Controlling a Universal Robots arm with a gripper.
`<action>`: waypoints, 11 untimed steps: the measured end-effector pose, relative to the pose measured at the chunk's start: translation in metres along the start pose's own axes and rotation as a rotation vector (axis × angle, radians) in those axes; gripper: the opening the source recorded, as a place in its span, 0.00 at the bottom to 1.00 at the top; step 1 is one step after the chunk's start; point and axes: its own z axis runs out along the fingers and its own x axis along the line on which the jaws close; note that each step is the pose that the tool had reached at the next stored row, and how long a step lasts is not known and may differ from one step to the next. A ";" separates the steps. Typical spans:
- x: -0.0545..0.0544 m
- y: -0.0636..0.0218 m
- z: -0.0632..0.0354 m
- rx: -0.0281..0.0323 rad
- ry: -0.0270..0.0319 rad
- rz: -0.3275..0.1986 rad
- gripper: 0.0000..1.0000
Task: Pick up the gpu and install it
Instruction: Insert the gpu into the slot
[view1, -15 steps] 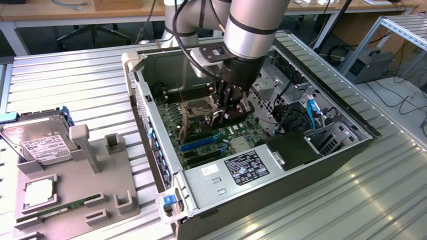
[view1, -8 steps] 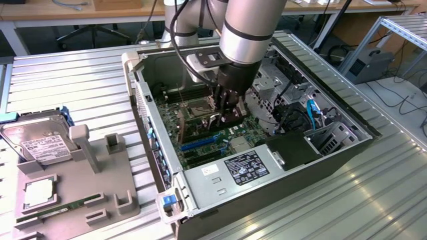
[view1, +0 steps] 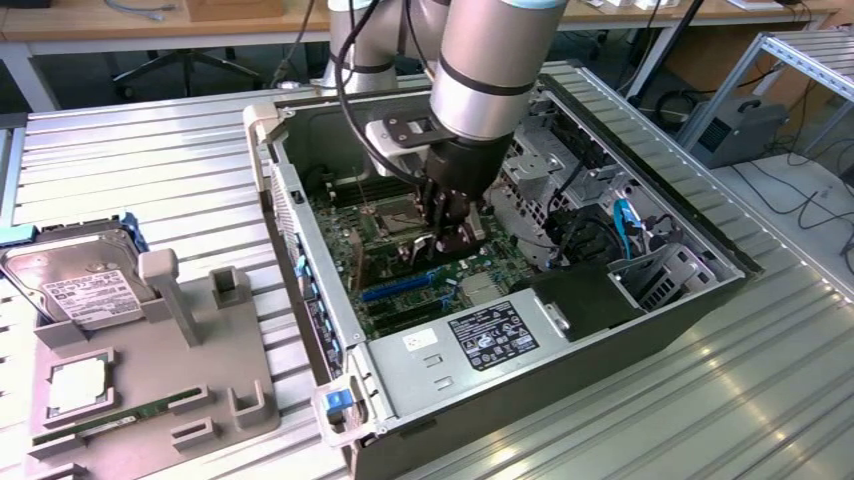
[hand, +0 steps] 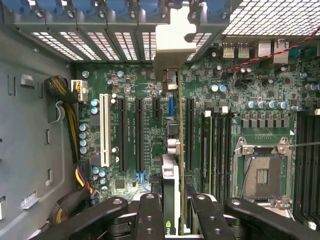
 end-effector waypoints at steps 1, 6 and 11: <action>0.000 0.0006 0.0007 0.0000 0.0001 0.000 0.27; 0.000 0.0033 0.0018 0.0000 -0.0003 0.000 0.27; 0.000 0.0117 0.0026 -0.0001 -0.0025 0.000 0.27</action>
